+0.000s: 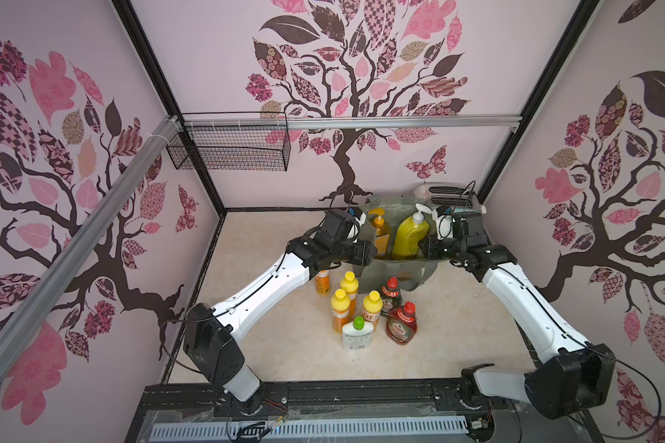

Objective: Pack dish soap into the shopping bag
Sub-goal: Adjust the bottle of dish soap in the shopping bag.

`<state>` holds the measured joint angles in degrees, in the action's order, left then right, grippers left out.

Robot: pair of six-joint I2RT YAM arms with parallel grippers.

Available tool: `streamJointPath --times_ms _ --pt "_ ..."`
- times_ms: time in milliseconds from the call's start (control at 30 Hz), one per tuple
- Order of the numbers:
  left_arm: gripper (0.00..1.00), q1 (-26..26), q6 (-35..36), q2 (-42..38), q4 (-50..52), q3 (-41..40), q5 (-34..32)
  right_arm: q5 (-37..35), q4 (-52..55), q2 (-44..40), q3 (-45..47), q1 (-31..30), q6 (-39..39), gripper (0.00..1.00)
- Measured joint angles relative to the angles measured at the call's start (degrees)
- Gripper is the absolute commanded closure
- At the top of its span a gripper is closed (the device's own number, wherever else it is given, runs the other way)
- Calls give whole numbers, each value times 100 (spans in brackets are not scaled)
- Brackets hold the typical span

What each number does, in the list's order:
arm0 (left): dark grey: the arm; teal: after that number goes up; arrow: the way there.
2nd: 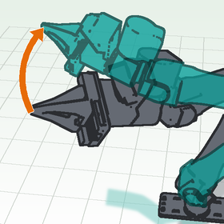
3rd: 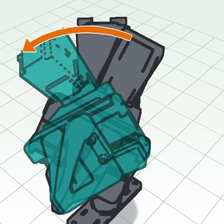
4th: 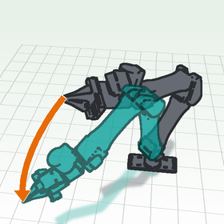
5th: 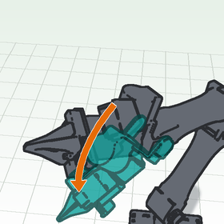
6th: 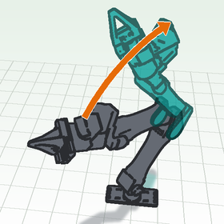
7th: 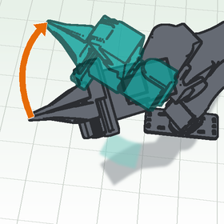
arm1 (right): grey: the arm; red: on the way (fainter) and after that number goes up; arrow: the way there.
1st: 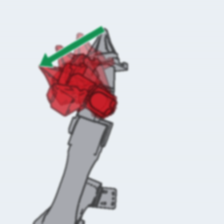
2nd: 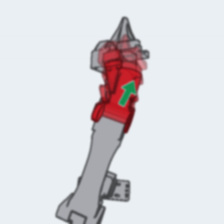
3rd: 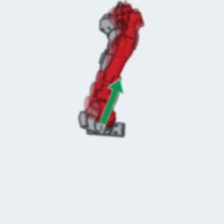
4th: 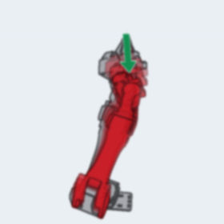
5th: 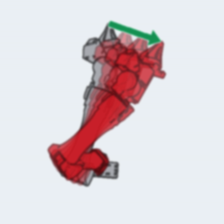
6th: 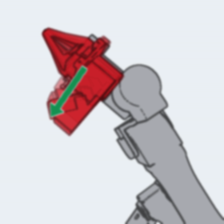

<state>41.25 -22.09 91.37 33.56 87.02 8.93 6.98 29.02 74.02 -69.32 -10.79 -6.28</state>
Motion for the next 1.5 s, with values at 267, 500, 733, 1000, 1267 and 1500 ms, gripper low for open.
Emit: streamJointPath --times_ms 267,500,733,1000,1267,1500 --pt "38 334 -15 17 -55 -61 -68 210 -160 695 -1311 0 173 50" --pt "40 498 -4 94 -57 -35 -157 188 -83 1471 -1985 0 492 48" --pt "40 568 2 133 -55 20 -177 -61 149 1838 -2037 0 520 46" --pt "40 599 7 149 -55 101 -177 -452 293 2111 -2334 0 551 32" --pt "40 634 9 149 -57 105 -175 -592 225 2612 -2750 7 732 31" --pt "40 647 31 149 -55 105 -179 -577 157 2767 -2750 11 787 31"
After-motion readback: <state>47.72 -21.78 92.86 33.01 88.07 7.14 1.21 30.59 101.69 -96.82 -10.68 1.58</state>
